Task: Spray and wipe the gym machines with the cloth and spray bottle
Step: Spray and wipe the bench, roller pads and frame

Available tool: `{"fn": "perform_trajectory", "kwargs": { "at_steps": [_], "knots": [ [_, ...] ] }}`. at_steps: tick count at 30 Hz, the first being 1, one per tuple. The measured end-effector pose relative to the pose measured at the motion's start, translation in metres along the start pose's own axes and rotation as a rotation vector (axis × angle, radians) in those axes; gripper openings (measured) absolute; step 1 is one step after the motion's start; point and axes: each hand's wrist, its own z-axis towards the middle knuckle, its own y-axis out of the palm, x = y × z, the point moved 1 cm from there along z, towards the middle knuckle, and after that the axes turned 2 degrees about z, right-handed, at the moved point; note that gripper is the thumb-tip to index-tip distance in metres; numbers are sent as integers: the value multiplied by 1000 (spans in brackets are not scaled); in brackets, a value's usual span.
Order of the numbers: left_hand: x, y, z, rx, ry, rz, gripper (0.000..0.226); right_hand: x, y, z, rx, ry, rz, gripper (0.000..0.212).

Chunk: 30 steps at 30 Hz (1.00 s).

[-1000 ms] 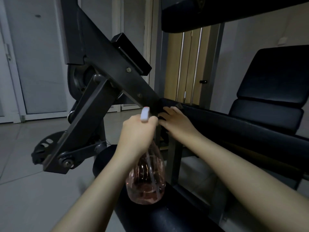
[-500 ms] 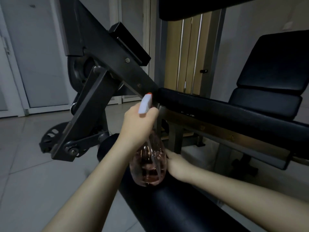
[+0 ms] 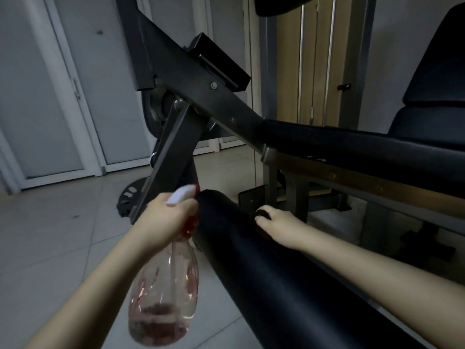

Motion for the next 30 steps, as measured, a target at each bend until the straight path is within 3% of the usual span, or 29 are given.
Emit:
{"fn": "perform_trajectory", "kwargs": {
  "at_steps": [9, 19, 25, 30],
  "knots": [
    [-35, 26, -14, -3, -206, 14, 25, 7, 3, 4, 7, -68, -21, 42],
    [-67, 37, -15, 5, -213, -188, 27, -3, 2, -3, 55, -43, -185, 41],
    [-90, 25, -13, 142, -176, -324, 27, -10, 2, -2, 56, 56, -340, 49],
    [-105, 11, -25, -4, -132, -280, 27, -16, 4, -8, 113, 130, -370, 50]
  ]
}}
